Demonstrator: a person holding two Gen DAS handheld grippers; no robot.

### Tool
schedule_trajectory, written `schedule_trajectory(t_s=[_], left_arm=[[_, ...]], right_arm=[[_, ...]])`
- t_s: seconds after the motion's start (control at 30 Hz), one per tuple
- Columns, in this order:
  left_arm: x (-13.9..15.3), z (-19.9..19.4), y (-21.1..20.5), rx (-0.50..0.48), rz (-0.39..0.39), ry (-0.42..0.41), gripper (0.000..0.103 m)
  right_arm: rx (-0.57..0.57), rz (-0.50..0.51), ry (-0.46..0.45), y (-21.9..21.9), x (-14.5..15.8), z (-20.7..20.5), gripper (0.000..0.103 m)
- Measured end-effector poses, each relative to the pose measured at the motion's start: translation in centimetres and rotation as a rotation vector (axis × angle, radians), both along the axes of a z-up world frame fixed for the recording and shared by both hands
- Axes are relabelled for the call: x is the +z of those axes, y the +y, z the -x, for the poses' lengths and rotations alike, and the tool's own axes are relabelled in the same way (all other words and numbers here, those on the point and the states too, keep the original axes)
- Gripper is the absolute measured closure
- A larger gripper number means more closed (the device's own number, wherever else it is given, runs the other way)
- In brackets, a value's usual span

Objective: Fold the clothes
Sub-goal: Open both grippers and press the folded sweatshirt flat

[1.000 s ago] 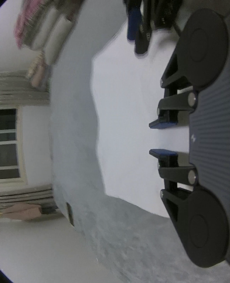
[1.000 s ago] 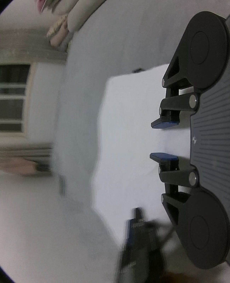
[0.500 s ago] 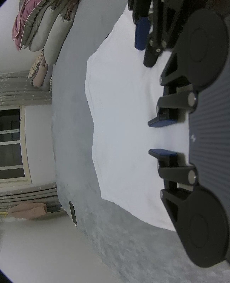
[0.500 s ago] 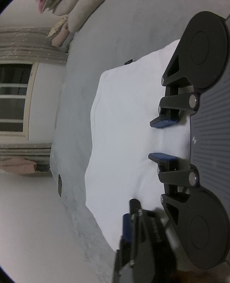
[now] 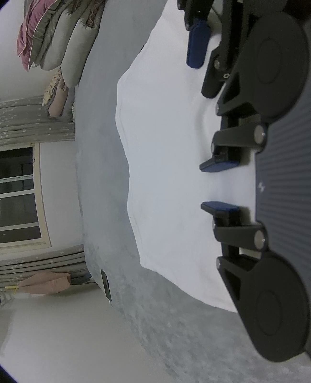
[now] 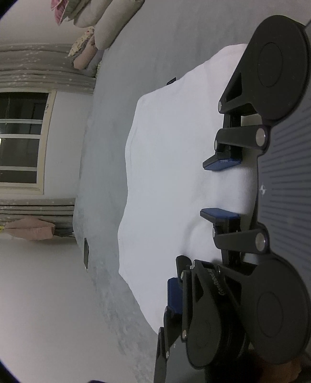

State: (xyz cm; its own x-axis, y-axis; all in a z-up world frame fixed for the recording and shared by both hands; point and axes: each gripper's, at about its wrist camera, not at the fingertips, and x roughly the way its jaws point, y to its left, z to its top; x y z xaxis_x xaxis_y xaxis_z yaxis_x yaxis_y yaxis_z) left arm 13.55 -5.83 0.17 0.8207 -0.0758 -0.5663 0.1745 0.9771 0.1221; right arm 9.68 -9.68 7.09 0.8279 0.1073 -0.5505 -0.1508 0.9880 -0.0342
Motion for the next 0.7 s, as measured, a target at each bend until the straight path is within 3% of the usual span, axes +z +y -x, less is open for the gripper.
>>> schedule_trajectory(t_s=[0.5, 0.7], left_arm=[[0.3, -0.2, 1.1, -0.013, 0.027, 0.006, 0.076], [0.8, 0.1, 2.2, -0.003, -0.007, 0.007, 0.076]], right_arm=[[-0.006, -0.03, -0.009, -0.3, -0.3, -0.6, 0.068], [-0.01, -0.031, -0.012, -0.3, -0.4, -0.7, 0.068]])
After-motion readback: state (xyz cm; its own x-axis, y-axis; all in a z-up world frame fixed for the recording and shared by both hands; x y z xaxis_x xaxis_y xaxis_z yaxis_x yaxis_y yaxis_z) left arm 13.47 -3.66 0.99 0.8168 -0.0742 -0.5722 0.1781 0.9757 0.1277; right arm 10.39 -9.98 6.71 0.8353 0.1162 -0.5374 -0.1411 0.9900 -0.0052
